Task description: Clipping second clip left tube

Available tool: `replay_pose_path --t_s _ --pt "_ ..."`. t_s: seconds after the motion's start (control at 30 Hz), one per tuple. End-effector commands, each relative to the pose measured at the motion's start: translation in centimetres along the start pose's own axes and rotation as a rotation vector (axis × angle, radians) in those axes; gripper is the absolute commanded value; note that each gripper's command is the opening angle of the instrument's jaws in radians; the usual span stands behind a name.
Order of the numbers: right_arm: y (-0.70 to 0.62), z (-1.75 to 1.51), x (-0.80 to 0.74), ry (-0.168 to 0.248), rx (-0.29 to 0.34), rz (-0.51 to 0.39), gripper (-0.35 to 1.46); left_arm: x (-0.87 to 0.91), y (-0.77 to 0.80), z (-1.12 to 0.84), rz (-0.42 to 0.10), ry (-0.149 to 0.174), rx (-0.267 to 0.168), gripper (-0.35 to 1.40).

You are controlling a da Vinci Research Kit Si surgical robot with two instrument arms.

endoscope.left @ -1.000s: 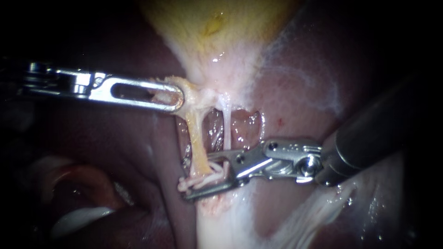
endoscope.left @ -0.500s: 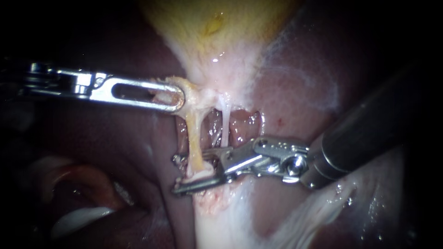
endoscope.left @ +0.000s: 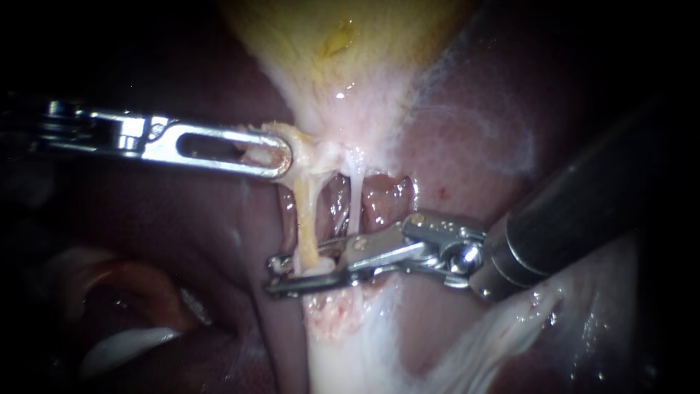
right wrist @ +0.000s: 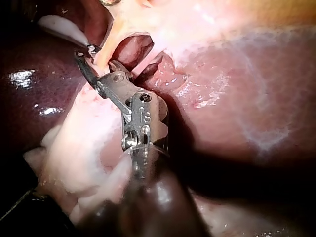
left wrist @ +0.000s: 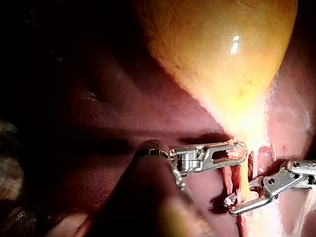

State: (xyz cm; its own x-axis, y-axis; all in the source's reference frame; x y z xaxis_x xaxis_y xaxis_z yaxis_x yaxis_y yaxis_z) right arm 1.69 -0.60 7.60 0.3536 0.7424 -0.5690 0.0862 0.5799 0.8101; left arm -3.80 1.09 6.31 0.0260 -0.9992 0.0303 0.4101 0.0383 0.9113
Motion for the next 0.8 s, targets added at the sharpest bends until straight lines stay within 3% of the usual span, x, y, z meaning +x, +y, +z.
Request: replay_pose_path --t_s 0.03,0.07,0.4,0.8 --pt "0.00 -0.02 0.00 0.000 0.001 0.010 -0.28 0.00 0.00 0.00 0.000 0.000 0.000 -0.35" --pt "0.00 -0.04 0.01 -0.001 0.002 0.016 -0.35 0.00 0.00 0.00 0.000 0.000 0.000 -0.35" --pt "0.00 -0.12 -0.02 -0.040 -0.010 0.048 -0.35 0.01 0.00 0.00 0.000 0.000 0.000 -0.35" --pt "0.00 -0.13 -0.02 -0.046 -0.010 0.048 -0.35 0.01 0.00 0.00 0.000 0.000 0.000 -0.35"
